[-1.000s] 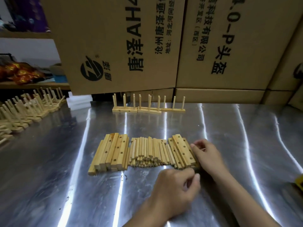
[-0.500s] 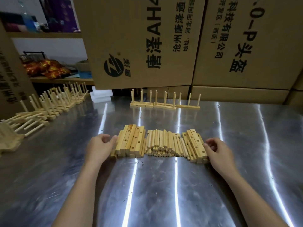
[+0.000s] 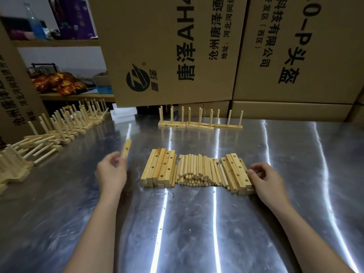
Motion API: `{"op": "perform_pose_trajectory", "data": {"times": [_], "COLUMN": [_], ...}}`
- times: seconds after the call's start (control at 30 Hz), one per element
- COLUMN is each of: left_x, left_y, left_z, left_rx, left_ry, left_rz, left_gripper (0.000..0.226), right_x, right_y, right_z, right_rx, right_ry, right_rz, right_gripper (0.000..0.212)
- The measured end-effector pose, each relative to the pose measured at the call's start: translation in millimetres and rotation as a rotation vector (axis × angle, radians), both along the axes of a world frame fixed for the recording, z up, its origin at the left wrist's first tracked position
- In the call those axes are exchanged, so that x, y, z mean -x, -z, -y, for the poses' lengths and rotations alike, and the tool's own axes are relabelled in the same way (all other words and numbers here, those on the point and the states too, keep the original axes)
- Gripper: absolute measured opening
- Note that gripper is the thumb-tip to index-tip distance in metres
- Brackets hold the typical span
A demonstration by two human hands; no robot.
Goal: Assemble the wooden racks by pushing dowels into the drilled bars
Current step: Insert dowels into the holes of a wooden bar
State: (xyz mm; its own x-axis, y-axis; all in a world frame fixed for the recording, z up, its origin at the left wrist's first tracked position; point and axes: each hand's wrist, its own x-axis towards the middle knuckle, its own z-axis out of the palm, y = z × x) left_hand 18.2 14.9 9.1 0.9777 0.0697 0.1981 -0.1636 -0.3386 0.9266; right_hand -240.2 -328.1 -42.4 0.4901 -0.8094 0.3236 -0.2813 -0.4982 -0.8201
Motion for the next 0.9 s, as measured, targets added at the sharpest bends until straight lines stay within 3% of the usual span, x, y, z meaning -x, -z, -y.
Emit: {"op": "perform_pose_trajectory", "data": {"times": [0.07,0.1,0.2,0.3,0.43,0.7,0.9], "left_x": [12.1,21.8,57.9,91.1,109.4,103.7,95.8], "left_y": [-19.3,-28.2,-39.5,-33.2,-21.2,-13.6,-7.4], "left_z": [4.6,9.9,34.1,61.2,81.7,85.2,86.2], "left_rx": [0.382,0.476,0.504,0.525,0.603,0.714,0.752], "left_ry": [0.181,0.333,0.790,1.027,1.116,1.103,1.041], "left_rz": [-0.061,-0.082,-0.153,-0.268,-0.386,-0.459,-0.460], "left_gripper": [0.039,0.037,0.028,0.034,0.044,0.047,0.039], "right_x": [1.9,3.2,6.6,10.5,13.1,8.5,4.4], "right_y": [-6.0,-10.8,-36.0,-71.1,-89.6,-73.0,-63.5], "right_z": [-4.6,-8.7,-28.8,-57.4,-95.1,-98.0,-93.9], "right_rx": [-0.014,-0.008,0.021,-0.022,-0.013,0.089,0.141], "right_ry": [0.022,0.027,-0.025,-0.267,-0.557,-0.479,-0.482], "right_rz": [0.061,0.086,0.162,0.242,0.166,0.234,0.233], "right_gripper": [0.017,0.018,0.019,0.007,0.042,0.034,0.042]}}
